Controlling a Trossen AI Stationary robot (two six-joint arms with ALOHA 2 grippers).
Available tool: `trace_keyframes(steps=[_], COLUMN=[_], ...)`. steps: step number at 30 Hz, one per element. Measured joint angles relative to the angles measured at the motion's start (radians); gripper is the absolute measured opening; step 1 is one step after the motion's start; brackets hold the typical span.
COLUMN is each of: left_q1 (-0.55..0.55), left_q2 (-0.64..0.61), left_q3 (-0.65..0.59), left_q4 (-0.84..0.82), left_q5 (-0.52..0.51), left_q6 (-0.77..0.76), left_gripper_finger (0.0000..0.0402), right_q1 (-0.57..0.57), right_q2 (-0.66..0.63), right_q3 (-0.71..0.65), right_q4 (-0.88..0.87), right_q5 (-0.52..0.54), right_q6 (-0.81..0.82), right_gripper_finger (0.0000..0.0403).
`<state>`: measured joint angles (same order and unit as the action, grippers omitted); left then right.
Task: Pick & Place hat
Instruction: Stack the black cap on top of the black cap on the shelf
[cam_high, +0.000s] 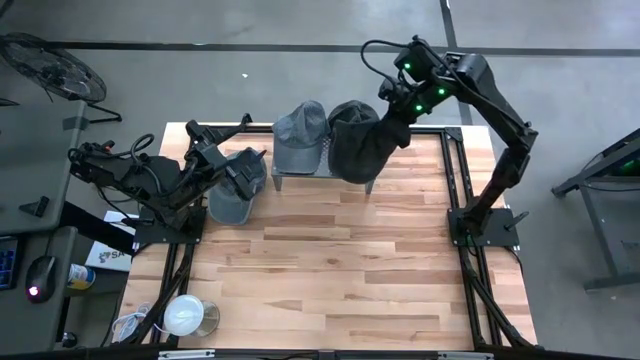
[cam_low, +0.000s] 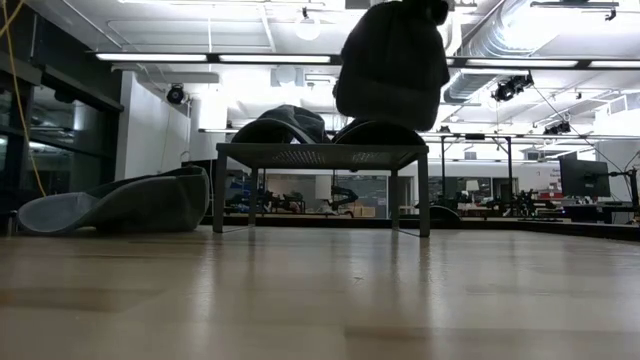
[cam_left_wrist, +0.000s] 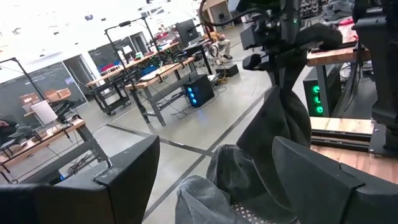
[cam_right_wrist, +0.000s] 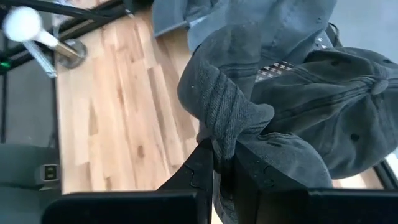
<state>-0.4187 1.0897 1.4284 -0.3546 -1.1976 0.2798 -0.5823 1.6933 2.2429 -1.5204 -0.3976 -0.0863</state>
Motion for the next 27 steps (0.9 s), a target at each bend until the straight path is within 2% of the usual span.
trace_keyframes(steps=[14, 27], left_q1=[0.0, 0.0], left_q2=[0.0, 0.0], left_q3=[0.0, 0.0], left_q4=[0.0, 0.0], left_q5=[0.0, 0.0], left_q6=[-0.001, -0.002], left_gripper_finger=[0.0308, 0.0308], right_q1=[0.0, 0.0], right_q2=[0.029, 0.02], right_q3=[0.0, 0.0], right_q4=[0.011, 0.005], right_q5=[0.039, -0.077], right_q6=[-0.052, -0.026], right_gripper_finger=[0.0022, 0.0022])
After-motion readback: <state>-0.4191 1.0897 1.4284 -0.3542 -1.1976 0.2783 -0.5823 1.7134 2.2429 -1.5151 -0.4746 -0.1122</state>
